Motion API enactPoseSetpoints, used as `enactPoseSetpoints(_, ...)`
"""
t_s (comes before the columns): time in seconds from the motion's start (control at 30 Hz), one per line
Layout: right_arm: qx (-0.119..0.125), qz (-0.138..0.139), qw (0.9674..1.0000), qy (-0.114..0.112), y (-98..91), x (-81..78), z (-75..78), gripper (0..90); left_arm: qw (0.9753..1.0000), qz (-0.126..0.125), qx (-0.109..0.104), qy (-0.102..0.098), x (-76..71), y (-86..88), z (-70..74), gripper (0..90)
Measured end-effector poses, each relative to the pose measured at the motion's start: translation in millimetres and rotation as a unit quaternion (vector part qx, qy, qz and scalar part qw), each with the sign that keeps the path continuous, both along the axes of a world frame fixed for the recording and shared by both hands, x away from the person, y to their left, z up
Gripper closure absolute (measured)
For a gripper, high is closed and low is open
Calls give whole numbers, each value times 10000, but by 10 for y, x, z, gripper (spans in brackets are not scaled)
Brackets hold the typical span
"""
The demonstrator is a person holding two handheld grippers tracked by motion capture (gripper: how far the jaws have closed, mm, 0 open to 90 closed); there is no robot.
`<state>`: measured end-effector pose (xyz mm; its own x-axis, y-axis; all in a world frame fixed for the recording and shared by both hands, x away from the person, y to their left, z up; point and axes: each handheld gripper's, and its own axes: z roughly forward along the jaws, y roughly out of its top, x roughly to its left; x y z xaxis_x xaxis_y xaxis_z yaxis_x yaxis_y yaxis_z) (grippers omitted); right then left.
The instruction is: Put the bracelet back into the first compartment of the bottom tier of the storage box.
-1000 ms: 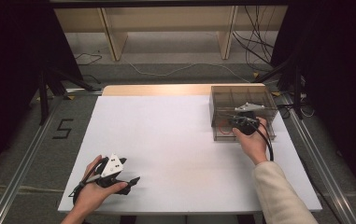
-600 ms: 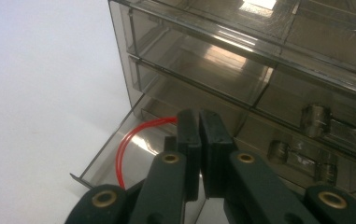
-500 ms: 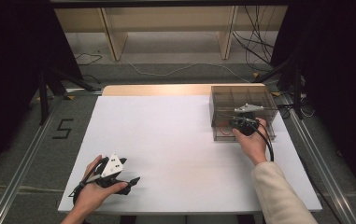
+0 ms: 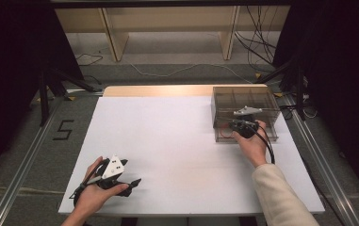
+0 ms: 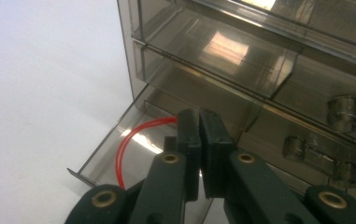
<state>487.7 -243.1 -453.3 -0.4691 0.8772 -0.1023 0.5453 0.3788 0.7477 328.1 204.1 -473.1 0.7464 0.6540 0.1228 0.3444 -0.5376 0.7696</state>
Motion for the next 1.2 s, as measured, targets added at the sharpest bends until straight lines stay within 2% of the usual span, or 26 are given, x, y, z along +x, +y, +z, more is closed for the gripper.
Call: enactPoseSetpoints(1.2, -88, 183, 9995, 255, 69, 33, -112, 872, 10000, -3, -17, 15, 3, -1, -3, 169)
